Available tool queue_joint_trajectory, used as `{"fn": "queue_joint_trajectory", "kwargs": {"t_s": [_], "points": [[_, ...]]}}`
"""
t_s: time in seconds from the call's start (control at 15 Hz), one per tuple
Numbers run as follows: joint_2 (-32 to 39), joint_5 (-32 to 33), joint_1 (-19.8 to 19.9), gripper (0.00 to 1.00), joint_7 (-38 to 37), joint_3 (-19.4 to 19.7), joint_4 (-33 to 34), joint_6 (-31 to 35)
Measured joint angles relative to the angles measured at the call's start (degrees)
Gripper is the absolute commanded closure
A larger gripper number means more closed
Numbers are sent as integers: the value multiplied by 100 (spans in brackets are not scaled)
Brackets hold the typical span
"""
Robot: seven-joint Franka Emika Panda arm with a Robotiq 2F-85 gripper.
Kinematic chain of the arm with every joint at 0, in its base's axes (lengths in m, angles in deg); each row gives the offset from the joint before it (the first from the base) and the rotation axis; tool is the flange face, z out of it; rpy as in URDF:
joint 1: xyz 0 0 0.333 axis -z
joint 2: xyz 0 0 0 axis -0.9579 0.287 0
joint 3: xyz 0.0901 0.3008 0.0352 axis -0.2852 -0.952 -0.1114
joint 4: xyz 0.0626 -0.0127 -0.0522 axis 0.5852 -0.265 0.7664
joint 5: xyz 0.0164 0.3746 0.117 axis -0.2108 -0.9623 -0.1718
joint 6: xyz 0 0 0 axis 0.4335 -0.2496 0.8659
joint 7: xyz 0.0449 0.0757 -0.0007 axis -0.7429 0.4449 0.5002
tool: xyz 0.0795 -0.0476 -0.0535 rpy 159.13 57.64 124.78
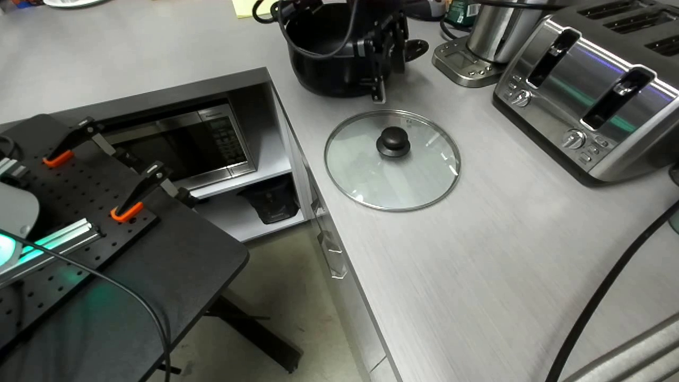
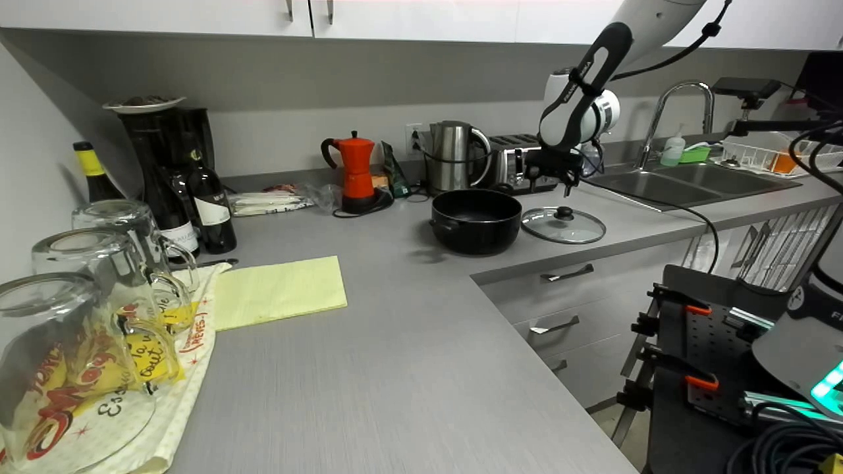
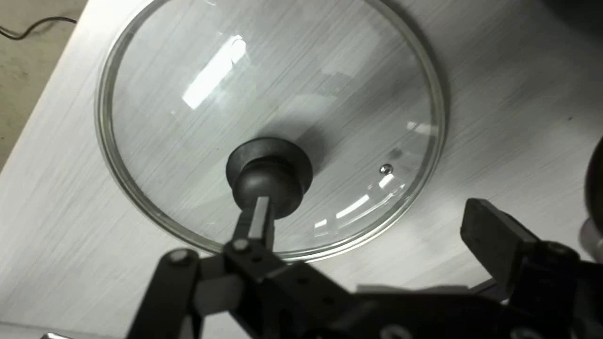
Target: Remove the lid from the pot and put it on the counter top
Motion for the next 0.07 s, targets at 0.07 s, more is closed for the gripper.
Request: {"fn": "queue_joint_trajectory", "kwargs": {"t_s": [0.07], "points": [[-199, 120, -101, 0, 127, 1, -245, 155]]}}
